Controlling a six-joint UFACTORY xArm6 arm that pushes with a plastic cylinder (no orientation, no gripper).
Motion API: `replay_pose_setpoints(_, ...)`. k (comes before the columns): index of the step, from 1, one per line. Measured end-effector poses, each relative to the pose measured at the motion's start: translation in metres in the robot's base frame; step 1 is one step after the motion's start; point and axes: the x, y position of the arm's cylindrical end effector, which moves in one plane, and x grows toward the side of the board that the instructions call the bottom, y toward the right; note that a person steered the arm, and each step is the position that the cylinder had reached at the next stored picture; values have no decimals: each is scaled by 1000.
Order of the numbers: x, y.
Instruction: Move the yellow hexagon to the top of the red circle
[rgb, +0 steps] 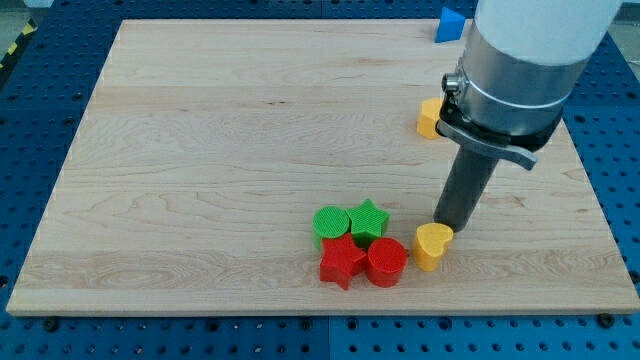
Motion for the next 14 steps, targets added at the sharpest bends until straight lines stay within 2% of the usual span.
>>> replay_pose_setpoints(2, 18, -1)
replay_pose_setpoints(3, -8, 23)
replay_pose_setpoints(4, -61, 105)
replay_pose_setpoints(5, -122, 116)
replay_pose_setpoints(6, -158, 81)
replay_pose_setpoints(7, -164, 31)
replay_pose_setpoints(8, -135, 0)
replay_pose_setpoints(9, -89, -6)
replay_pose_setpoints(11, -148, -15)
replay_pose_setpoints(12, -150, -37)
replay_pose_setpoints(13, -109, -40)
replay_pose_setpoints(14, -57, -5)
